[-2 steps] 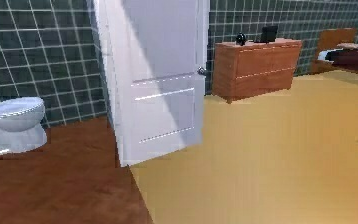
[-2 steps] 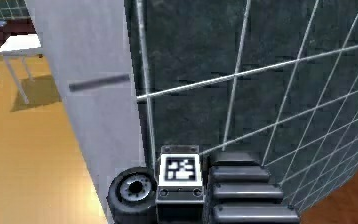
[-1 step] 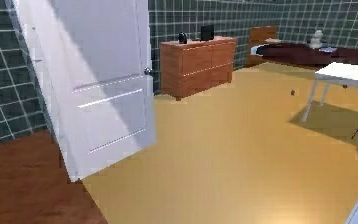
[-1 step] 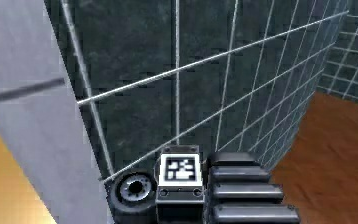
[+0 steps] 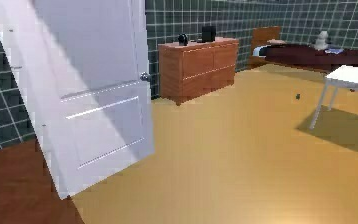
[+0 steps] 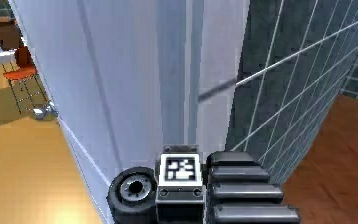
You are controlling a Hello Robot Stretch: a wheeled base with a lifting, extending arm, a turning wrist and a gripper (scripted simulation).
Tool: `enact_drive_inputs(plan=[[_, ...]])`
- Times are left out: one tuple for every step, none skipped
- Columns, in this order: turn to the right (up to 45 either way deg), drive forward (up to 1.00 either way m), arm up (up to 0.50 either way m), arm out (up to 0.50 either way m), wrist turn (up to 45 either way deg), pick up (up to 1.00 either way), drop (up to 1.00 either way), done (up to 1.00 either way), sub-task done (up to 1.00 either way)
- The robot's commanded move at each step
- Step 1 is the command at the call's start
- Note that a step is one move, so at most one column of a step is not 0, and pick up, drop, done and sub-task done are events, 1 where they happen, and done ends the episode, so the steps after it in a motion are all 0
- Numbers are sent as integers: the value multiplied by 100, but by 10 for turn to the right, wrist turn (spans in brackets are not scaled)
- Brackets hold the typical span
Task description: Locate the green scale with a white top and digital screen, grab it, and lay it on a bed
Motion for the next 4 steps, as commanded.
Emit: enact_drive_inputs(plan=[[270, 0, 0, 0, 0, 0, 0, 0, 0], [0, 100, 0, 0, 0, 0, 0, 0, 0], [0, 100, 0, 0, 0, 0, 0, 0, 0], [30, 0, 0, 0, 0, 0, 0, 0, 0]])
